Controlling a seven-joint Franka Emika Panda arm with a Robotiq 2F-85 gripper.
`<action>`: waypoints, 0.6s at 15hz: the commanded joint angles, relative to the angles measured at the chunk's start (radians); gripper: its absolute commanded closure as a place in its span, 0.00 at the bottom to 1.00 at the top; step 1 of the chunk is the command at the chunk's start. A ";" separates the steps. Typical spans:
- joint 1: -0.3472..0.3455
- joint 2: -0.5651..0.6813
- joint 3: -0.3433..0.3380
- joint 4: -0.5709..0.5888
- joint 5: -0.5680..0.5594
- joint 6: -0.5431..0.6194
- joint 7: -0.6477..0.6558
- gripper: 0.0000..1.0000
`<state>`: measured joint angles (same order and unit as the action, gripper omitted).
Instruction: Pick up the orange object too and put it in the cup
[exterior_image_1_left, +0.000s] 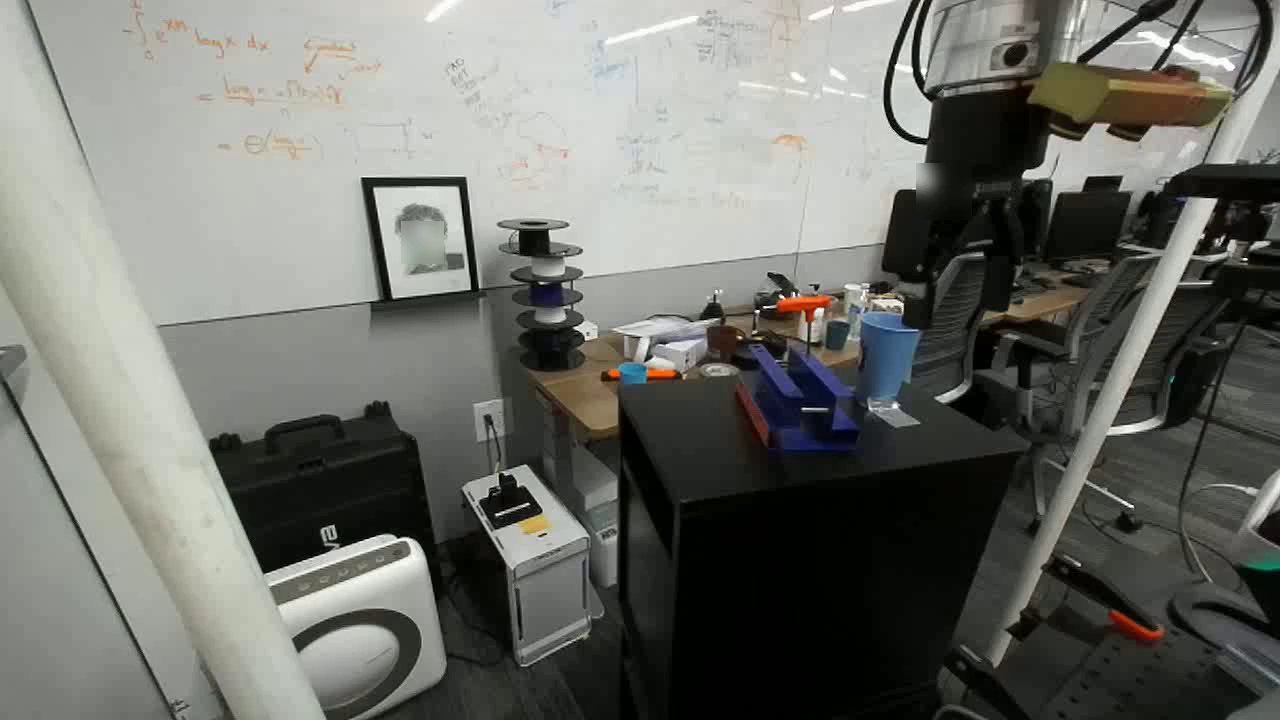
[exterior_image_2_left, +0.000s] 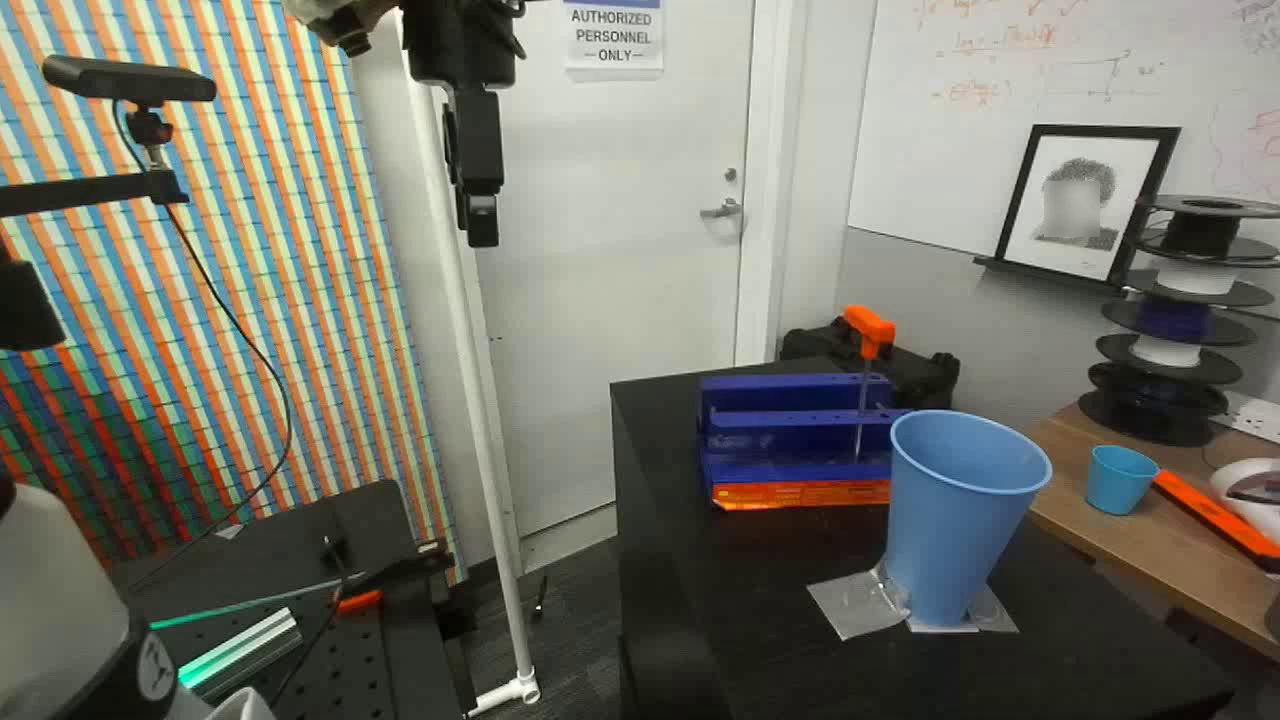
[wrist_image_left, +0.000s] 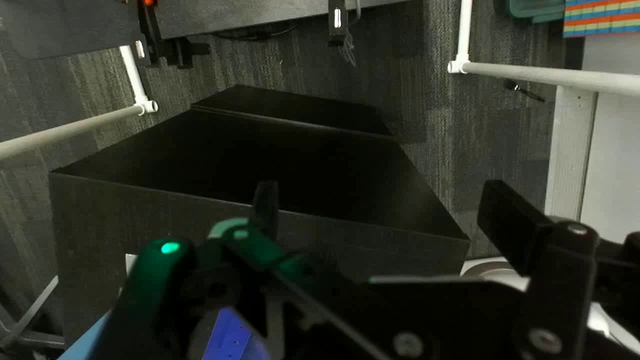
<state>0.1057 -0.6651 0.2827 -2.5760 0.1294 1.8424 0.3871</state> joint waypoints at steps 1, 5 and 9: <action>0.007 0.001 -0.006 0.005 -0.004 0.000 0.003 0.00; 0.007 -0.004 -0.006 0.011 -0.004 0.000 0.003 0.00; 0.007 -0.004 -0.006 0.011 -0.004 0.000 0.003 0.00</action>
<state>0.1057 -0.6706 0.2827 -2.5665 0.1294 1.8434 0.3870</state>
